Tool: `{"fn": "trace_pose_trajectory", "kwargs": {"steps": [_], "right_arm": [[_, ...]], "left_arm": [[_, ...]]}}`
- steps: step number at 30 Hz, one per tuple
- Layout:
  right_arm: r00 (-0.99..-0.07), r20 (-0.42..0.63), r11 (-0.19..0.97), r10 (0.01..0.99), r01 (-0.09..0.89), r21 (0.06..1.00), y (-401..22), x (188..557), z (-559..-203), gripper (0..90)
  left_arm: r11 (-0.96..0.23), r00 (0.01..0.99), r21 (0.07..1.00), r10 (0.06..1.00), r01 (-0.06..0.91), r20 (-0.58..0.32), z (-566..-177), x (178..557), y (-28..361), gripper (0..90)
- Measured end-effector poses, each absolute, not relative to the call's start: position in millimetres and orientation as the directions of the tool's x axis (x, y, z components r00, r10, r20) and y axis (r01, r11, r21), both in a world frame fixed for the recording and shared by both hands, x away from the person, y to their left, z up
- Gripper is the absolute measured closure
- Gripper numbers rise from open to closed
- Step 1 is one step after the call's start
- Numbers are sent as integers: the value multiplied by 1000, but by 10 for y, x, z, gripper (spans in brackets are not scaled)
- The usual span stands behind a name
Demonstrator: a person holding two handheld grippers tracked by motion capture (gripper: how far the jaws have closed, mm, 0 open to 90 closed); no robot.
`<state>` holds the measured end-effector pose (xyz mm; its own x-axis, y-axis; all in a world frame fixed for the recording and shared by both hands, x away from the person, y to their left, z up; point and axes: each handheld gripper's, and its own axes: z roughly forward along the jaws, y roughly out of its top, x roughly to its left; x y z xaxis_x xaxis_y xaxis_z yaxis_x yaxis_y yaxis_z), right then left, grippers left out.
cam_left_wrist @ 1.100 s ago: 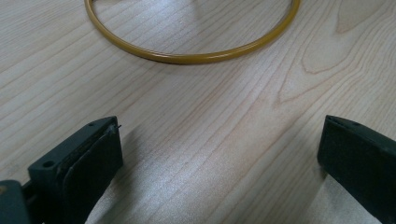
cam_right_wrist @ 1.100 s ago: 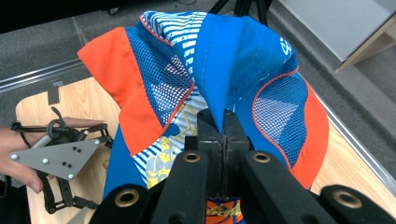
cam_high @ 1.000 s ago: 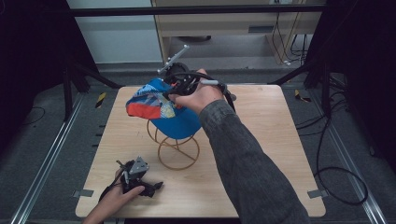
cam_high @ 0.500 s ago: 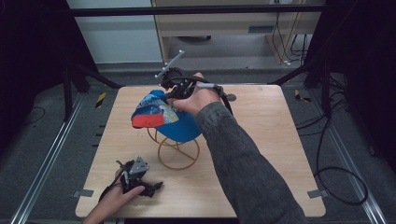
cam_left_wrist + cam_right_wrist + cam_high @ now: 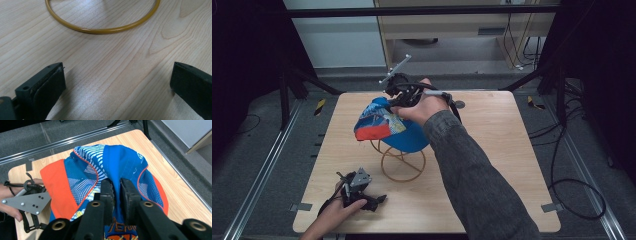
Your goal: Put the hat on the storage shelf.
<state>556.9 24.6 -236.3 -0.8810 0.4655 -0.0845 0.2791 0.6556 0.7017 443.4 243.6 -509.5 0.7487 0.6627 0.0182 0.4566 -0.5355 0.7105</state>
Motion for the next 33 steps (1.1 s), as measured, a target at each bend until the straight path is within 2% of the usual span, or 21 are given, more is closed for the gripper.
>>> {"fn": "trace_pose_trajectory", "kwargs": {"steps": [16, 33], "right_arm": [[-874, -71, 629, 481, 288, 722, 182, 5518, -2347, 589], [-863, -61, 603, 502, 299, 740, 44, 5435, -2344, 473]], "left_arm": [[-537, 750, 710, 661, 456, 18, -5094, 4434, 2437, 0], [-537, 751, 711, 660, 454, 18, -5095, 4435, 2440, 0]]}}
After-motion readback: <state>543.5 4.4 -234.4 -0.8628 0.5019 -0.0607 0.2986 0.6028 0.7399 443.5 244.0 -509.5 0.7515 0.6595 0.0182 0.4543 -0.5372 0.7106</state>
